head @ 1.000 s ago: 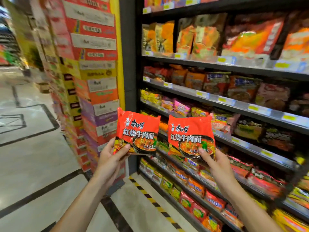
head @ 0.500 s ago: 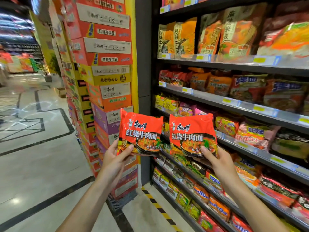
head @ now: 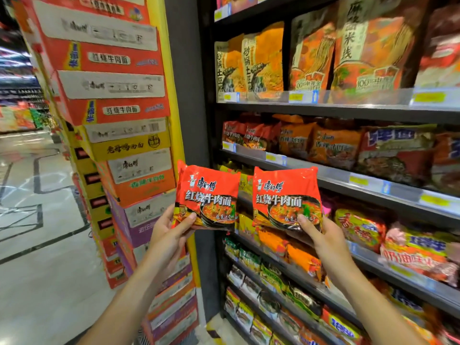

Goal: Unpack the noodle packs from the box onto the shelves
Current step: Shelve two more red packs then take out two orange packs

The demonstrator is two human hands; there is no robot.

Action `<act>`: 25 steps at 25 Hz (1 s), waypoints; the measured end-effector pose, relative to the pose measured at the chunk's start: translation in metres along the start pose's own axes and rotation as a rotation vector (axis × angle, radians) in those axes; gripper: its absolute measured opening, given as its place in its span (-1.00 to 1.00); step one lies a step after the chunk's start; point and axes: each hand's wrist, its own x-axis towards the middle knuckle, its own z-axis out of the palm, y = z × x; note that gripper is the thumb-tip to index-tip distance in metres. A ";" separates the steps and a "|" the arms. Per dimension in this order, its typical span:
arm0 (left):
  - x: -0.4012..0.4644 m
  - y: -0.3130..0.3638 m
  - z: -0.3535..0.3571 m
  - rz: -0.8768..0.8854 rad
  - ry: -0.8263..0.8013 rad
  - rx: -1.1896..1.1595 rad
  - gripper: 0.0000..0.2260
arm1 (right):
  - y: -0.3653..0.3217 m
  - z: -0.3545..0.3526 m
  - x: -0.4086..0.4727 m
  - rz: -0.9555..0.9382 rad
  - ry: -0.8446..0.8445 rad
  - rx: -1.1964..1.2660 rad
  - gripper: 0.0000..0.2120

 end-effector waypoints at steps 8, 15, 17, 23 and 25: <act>0.157 -0.049 -0.011 0.013 -0.101 -0.041 -0.73 | 0.037 0.045 0.106 -0.045 0.075 -0.102 -0.85; 0.324 -0.067 -0.009 0.011 -0.238 -0.074 -0.75 | 0.060 0.102 0.207 0.011 0.152 -0.054 -0.72; 0.363 -0.068 -0.004 0.013 -0.272 -0.089 -0.74 | 0.064 0.115 0.231 0.021 0.180 -0.042 -0.76; 0.438 -0.071 0.018 0.005 -0.374 -0.067 -0.74 | 0.069 0.137 0.274 0.025 0.237 -0.023 -0.70; 0.452 -0.071 0.023 0.049 -0.382 -0.030 -0.74 | 0.068 0.140 0.287 0.032 0.233 -0.007 -0.76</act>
